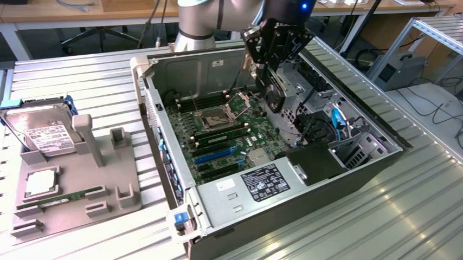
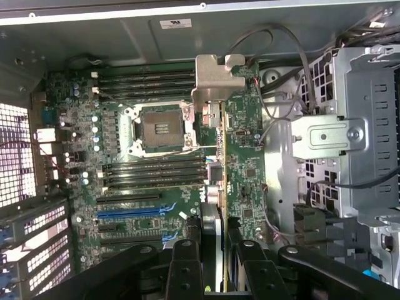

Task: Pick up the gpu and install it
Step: 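Pick up the gpu and move the gpu toward the slot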

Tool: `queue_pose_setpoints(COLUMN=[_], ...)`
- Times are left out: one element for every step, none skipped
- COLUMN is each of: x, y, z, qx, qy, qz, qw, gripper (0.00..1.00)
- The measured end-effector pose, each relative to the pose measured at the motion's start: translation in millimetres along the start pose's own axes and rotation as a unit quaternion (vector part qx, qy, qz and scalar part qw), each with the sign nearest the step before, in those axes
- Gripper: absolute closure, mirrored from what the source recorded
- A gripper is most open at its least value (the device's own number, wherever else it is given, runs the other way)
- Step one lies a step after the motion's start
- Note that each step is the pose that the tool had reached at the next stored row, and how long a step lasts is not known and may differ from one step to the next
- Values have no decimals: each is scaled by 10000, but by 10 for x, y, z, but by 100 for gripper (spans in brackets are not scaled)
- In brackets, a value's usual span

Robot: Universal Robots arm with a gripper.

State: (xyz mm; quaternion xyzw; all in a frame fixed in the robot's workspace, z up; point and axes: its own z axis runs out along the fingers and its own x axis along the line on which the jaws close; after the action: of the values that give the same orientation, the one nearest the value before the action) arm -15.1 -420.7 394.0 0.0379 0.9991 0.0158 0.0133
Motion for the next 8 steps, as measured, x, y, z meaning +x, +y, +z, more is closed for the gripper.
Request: queue_pose_setpoints(x=[2,4,5,6,7,7,8,8], y=[0,-1,-1,-1,-1,-2,-2,-2], z=[8,14,19,23,28,33,37,42], qx=[0,0,0,0,0,0,0,0], qy=[0,0,0,0,0,0,0,0], qz=[0,0,0,0,0,0,0,0], qw=[10000,10000,10000,10000,10000,10000,10000,10000], gripper=[73,73,73,73,73,73,73,73])
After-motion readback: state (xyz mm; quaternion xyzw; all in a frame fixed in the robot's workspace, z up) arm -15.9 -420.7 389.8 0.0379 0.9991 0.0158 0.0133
